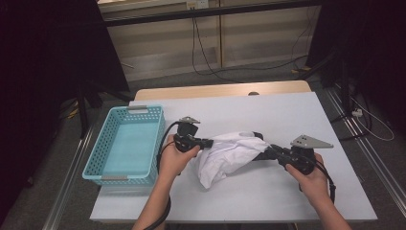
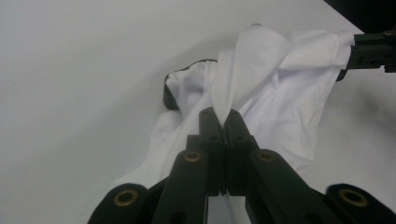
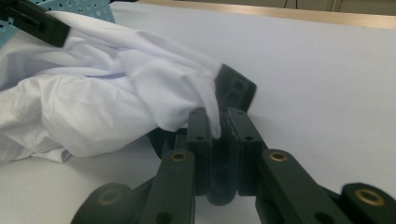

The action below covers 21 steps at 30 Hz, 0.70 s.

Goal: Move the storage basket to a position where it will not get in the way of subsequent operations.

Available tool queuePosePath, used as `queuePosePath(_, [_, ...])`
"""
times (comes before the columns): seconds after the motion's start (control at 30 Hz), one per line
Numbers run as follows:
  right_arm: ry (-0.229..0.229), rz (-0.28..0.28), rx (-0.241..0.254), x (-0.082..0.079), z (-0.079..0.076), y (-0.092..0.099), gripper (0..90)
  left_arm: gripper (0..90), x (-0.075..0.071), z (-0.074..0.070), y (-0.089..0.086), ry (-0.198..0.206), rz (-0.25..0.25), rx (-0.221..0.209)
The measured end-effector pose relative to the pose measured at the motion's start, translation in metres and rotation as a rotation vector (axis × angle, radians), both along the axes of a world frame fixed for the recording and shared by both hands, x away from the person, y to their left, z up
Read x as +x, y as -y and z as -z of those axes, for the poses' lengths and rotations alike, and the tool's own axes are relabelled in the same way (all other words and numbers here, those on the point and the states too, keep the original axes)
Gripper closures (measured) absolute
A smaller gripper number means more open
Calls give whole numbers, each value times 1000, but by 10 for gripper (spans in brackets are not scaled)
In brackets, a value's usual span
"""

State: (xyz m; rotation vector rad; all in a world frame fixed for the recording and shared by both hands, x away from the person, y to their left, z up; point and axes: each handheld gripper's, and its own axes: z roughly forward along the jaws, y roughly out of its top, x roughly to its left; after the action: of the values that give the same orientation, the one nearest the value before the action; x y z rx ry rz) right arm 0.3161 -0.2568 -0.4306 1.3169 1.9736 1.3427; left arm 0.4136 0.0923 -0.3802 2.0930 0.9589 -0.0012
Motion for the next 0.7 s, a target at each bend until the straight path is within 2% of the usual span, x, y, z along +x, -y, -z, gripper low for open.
queuePosePath(0.2, [7,29,-14,3,0,0,721,886,-1,0,-11,-14,-28,25])
queuePosePath(0.27, [7,28,5,4,-3,-2,621,886,-2,3,-13,-14,-36,46])
queuePosePath(0.47, [25,-32,11,5,-8,-22,529,883,-3,8,-18,-28,-63,51])
queuePosePath(0.57, [25,-63,12,6,-9,-33,490,883,-4,8,-18,-33,-51,59])
queuePosePath(0.67, [5,-78,2,8,-8,-44,421,883,-6,10,-17,-31,-58,64])
queuePosePath(0.7, [4,-78,-8,9,-7,-47,424,882,-6,10,-18,-33,-56,66])
